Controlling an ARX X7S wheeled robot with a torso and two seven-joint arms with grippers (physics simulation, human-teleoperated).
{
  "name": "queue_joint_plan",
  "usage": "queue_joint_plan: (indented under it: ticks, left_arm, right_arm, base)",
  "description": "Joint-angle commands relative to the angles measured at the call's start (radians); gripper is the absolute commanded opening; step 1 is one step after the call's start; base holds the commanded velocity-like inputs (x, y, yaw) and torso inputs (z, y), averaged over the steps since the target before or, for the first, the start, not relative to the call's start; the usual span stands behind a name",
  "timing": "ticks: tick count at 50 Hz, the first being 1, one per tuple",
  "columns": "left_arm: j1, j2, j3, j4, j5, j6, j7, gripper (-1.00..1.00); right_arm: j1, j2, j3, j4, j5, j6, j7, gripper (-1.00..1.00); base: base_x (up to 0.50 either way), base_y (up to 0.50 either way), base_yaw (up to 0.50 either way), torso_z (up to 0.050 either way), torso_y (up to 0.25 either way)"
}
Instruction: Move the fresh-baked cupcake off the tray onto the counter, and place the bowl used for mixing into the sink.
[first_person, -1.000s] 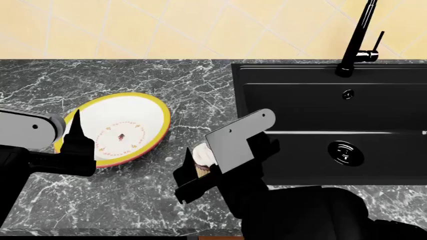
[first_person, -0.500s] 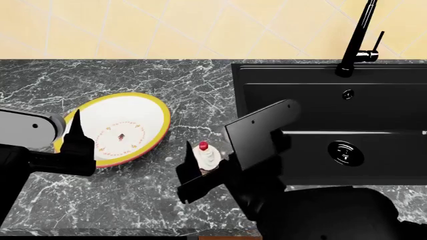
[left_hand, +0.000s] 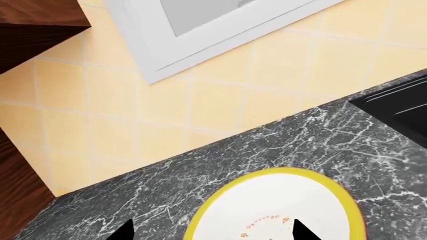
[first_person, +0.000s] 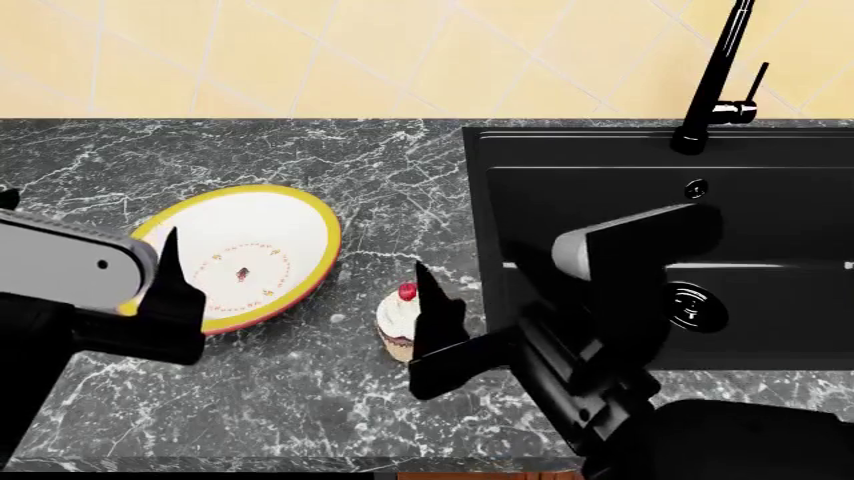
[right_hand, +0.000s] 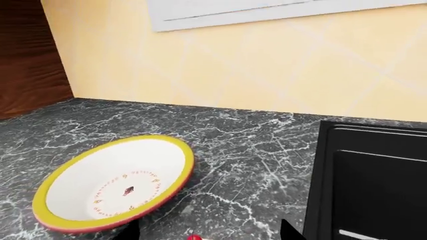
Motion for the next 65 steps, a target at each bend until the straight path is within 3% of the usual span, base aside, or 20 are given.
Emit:
queue_joint_plan:
  ticks: [1,6,9,19,30,36,41,51,56,65]
  left_arm:
    - [-0.028,-0.003,0.014,0.009,-0.024,-0.012,-0.011,1.0]
    - [-0.07,-0.006,0.035,0.01,-0.066,-0.028,-0.03,1.0]
    - [-0.205,0.024,0.113,0.002,-0.18,-0.106,-0.035,1.0]
    - [-0.562,0.154,0.455,-0.116,-0.498,-0.227,-0.234,1.0]
    - [-0.729,0.208,0.651,-0.187,-0.6,-0.239,-0.251,1.0]
    - [-0.858,0.24,0.782,-0.313,-0.615,-0.324,-0.24,1.0]
    - [-0.903,0.283,0.841,-0.38,-0.628,-0.373,-0.212,1.0]
    - [-0.912,0.3,0.867,-0.456,-0.586,-0.445,-0.149,1.0]
    - [-0.912,0.309,0.895,-0.434,-0.599,-0.435,-0.141,1.0]
    - [-0.912,0.345,0.909,-0.418,-0.594,-0.483,-0.093,1.0]
  right_arm:
    - [-0.064,0.061,0.048,-0.12,-0.034,-0.054,-0.005,1.0]
    - [-0.054,0.077,0.073,-0.184,-0.007,-0.077,0.04,1.0]
    - [-0.051,0.09,0.085,-0.216,-0.001,-0.086,0.052,1.0]
    - [-0.077,0.13,0.121,-0.218,0.012,-0.128,0.031,1.0]
    - [-0.25,0.2,0.209,-0.261,-0.099,-0.257,-0.02,1.0]
    - [-0.174,0.288,-0.019,-0.266,-0.208,-0.442,0.0,1.0]
    - [0.019,0.384,-0.362,-0.266,-0.306,-0.647,0.046,1.0]
    - [0.336,0.436,-0.817,-0.266,-0.409,-0.86,0.135,1.0]
    - [0.413,0.431,-0.935,-0.265,-0.44,-0.899,0.164,1.0]
    - [0.456,0.419,-1.005,-0.257,-0.453,-0.918,0.178,1.0]
  base:
    - [0.0,0.0,0.0,0.0,0.0]
    - [0.0,0.0,0.0,0.0,0.0]
    - [0.0,0.0,0.0,0.0,0.0]
    - [0.0,0.0,0.0,0.0,0.0]
    - [0.0,0.0,0.0,0.0,0.0]
    - [0.0,0.0,0.0,0.0,0.0]
    - [0.0,0.0,0.0,0.0,0.0]
    - [0.0,0.0,0.0,0.0,0.0]
    - [0.0,0.0,0.0,0.0,0.0]
    - [0.0,0.0,0.0,0.0,0.0]
